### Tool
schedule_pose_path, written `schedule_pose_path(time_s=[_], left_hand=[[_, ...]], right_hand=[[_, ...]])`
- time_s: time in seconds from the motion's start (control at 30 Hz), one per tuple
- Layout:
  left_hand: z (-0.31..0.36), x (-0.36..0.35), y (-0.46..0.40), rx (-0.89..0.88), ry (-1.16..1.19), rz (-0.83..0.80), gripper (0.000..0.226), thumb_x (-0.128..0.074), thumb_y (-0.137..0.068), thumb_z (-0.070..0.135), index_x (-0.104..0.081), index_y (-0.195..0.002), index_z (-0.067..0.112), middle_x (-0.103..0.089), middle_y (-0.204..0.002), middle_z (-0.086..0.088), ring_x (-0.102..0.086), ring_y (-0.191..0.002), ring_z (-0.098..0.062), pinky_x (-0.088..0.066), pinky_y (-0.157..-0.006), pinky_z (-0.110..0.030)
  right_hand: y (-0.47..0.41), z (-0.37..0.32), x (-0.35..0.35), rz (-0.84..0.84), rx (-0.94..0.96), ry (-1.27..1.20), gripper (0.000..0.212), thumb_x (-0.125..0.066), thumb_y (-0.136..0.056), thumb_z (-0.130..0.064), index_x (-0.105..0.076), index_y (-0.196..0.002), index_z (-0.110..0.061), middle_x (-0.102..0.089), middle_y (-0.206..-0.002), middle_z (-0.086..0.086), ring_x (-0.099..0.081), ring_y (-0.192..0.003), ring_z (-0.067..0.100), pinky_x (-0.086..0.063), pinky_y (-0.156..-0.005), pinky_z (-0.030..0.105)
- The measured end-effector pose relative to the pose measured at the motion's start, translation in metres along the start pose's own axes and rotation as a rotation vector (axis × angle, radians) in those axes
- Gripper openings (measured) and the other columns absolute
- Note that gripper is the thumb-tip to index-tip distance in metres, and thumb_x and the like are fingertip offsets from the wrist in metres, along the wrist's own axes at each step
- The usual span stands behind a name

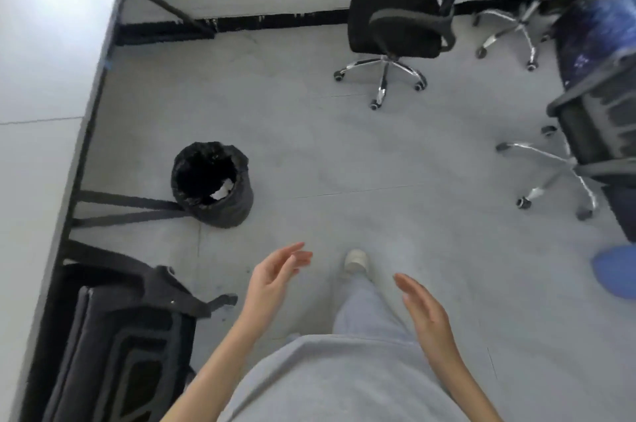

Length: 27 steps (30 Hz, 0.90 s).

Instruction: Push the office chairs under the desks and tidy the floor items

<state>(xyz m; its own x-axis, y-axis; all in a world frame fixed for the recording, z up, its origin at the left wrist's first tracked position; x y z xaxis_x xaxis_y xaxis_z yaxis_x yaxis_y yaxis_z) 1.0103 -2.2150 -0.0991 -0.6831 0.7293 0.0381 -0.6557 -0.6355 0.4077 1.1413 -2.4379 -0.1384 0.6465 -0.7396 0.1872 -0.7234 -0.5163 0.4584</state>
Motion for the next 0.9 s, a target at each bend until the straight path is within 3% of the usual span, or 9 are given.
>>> schedule_pose_path(time_s=[0.17, 0.33, 0.53, 0.73, 0.9], left_hand=[[0.054, -0.101, -0.096, -0.052, -0.123, -0.166, 0.029, -0.042, -0.094, 0.001, -0.060, -0.101, 0.023, -0.071, -0.086, 0.009, -0.066, -0.082, -0.003, -0.050, -0.077, -0.021], [0.076, -0.169, -0.156, -0.027, -0.207, -0.193, 0.027, -0.044, -0.094, 0.005, -0.061, -0.103, 0.023, -0.073, -0.090, 0.013, -0.067, -0.084, -0.007, -0.052, -0.079, -0.024], [0.099, -0.221, -0.236, 0.015, -0.282, -0.207, 0.025, -0.044, -0.094, 0.005, -0.062, -0.105, 0.019, -0.072, -0.093, 0.009, -0.067, -0.083, -0.007, -0.049, -0.079, -0.026], [0.146, -0.338, -0.384, -0.014, -0.300, -0.324, 0.029, -0.043, -0.094, 0.003, -0.061, -0.100, 0.026, -0.072, -0.088, 0.017, -0.066, -0.082, -0.003, -0.049, -0.077, -0.020], [0.227, -0.453, -0.497, -0.091, -0.323, -0.476, 0.028, -0.043, -0.095, 0.006, -0.060, -0.102, 0.027, -0.072, -0.089, 0.016, -0.066, -0.085, -0.005, -0.050, -0.079, -0.017]], right_hand=[[-0.061, -0.002, 0.073, 0.150, -0.075, -0.116, 0.025, -0.050, -0.094, -0.014, -0.058, -0.115, -0.025, -0.061, -0.123, -0.007, -0.052, -0.119, 0.007, -0.040, -0.096, 0.017], [-0.158, -0.073, 0.149, 0.196, 0.030, -0.186, 0.031, -0.047, -0.094, -0.007, -0.055, -0.123, -0.016, -0.061, -0.123, -0.005, -0.054, -0.113, -0.004, -0.042, -0.088, 0.005], [-0.268, -0.146, 0.234, 0.313, 0.132, -0.307, 0.032, -0.045, -0.094, -0.001, -0.056, -0.118, -0.019, -0.061, -0.116, -0.010, -0.056, -0.111, -0.003, -0.042, -0.092, 0.009], [-0.382, -0.150, 0.313, 0.383, 0.055, -0.283, 0.032, -0.046, -0.093, -0.001, -0.057, -0.116, -0.021, -0.061, -0.120, -0.007, -0.055, -0.113, -0.001, -0.042, -0.094, 0.010], [-0.430, -0.152, 0.377, 0.515, -0.060, -0.309, 0.031, -0.045, -0.094, -0.004, -0.060, -0.110, -0.026, -0.063, -0.117, -0.010, -0.057, -0.107, -0.004, -0.044, -0.086, 0.007]])
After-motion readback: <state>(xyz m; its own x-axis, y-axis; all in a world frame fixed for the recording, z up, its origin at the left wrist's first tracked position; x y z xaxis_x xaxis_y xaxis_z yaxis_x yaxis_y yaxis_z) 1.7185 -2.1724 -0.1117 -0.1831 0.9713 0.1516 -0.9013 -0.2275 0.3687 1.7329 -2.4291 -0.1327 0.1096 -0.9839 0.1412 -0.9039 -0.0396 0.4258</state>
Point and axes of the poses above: each hand's wrist, its own y-axis away from the middle knuckle, its own x-axis out of the back of the hand, z = x × y, the point moved 8 cm from there along -y, towards the middle knuckle
